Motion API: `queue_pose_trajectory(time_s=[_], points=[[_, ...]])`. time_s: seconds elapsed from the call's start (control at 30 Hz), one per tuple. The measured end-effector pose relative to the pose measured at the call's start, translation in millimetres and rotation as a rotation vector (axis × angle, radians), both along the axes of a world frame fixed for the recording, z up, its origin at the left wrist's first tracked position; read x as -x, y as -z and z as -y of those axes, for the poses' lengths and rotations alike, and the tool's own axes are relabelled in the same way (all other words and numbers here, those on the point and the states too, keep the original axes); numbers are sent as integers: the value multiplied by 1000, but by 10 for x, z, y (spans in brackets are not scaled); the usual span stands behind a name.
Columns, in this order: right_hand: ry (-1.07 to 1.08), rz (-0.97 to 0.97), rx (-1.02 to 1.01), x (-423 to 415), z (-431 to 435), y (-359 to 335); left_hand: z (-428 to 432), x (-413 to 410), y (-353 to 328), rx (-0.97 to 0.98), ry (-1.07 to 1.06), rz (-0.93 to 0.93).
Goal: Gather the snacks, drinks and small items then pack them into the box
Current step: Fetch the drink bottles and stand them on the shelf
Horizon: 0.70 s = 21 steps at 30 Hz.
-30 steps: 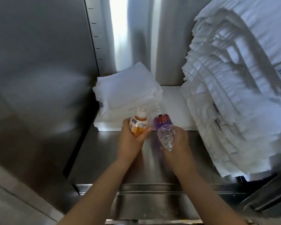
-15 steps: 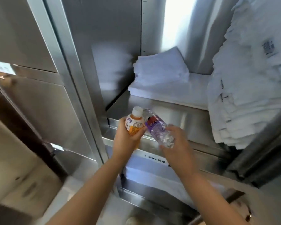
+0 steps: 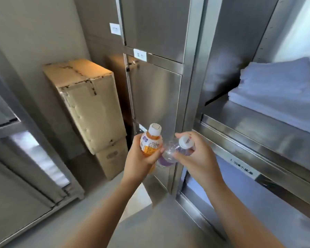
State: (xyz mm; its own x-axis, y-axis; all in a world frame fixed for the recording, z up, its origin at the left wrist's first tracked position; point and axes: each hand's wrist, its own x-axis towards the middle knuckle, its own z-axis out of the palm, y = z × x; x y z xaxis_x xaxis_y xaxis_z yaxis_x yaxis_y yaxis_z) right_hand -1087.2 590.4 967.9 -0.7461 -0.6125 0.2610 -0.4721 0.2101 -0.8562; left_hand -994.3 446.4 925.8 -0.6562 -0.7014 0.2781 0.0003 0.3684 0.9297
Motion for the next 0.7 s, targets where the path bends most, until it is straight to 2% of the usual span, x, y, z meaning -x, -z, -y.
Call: queue_pose_trajectory(time_s=[0.17, 0.33, 0.5, 0.7], points=[[-207, -108, -13, -782, 791, -198, 540, -1000, -45, -19, -196, -17], [-385, -357, 4, -1909, 1614, -297, 1099, -2214, -159, -36, -351, -68], [-512, -554, 125, -3165, 2371, -316, 1621, -3556, -202, -8, -543, -73], [-683, -570, 179, -4464, 3081, -278, 2035, -4970, -228, 21, -757, -70]])
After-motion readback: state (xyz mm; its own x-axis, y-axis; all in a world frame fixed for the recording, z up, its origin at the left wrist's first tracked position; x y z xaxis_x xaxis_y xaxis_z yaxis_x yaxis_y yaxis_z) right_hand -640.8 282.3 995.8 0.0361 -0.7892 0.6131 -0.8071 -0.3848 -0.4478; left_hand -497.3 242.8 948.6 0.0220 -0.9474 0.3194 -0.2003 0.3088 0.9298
